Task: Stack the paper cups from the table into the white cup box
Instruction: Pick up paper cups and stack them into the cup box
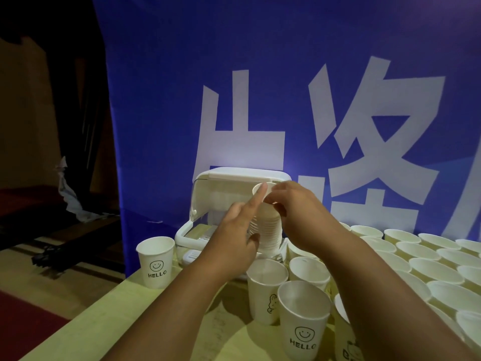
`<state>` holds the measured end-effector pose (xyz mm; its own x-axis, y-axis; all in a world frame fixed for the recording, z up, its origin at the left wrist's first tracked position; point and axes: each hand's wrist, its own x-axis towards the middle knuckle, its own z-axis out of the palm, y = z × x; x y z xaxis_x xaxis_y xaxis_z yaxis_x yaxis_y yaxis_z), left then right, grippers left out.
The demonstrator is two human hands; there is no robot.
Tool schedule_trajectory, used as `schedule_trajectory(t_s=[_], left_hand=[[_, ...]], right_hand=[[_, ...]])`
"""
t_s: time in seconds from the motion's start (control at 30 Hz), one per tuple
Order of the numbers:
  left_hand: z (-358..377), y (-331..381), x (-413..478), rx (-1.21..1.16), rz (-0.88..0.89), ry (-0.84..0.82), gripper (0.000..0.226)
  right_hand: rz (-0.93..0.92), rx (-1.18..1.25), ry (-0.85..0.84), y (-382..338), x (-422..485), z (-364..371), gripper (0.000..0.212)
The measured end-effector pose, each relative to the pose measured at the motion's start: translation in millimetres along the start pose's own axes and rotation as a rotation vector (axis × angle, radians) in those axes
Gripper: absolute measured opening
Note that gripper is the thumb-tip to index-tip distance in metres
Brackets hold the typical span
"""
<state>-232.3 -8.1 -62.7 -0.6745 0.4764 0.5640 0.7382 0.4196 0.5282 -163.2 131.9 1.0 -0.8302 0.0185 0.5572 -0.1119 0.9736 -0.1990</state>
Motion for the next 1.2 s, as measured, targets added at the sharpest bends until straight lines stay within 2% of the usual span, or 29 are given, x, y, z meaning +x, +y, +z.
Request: schedule_trajectory(t_s=[0.1,0.23,0.4,0.5,0.77,0.83,0.9,0.97,1.03,1.13,1.2], left_hand=[[1,-4,1,0.035,0.004,0.006,0.102],[5,-8,3,0.037,-0.01,0.012,0.094],[5,-9,2,0.042,-0.013,0.001,0.067],[5,-7,2,0.082,-0.032,-0.039,0.069],[-15,-3,-3,0.171,-0.093,-0.096,0.067],[-28,-3,-5,0.242,-0.158,0.015,0.053],[-45,-4,-5,0.382,-0.269,0.186,0.028],[-61,-9,-6,0.458,-0.403,0.283,0.023],[-70,-14,-8,0.485,-0.534,0.236,0.026],[-75,-16,-12,0.534,-0.674,0.059,0.017],[-74,-18,-13,0.528,-0.727,0.006,0.011]], right_hand=[[0.009,-0.024,-0.046,1,-1,3,0.053],[0.038,-0.05,-0.114,3,-3,1,0.05],[0.104,-0.078,-0.332,2,-8,4,0.062],[0.094,-0.094,-0.396,4,-8,7,0.072],[0.102,-0.013,-0.352,10,-6,6,0.085],[0.107,0.029,-0.26,7,-6,1,0.077],[0.096,-0.005,-0.173,0,-7,-3,0.053],[0.075,-0.081,-0.148,-8,-8,-8,0.029],[0.057,-0.087,-0.214,-18,-11,-12,0.023],[0.031,-0.121,-0.393,-29,-18,-9,0.034],[0.013,-0.163,-0.486,-30,-21,1,0.04]])
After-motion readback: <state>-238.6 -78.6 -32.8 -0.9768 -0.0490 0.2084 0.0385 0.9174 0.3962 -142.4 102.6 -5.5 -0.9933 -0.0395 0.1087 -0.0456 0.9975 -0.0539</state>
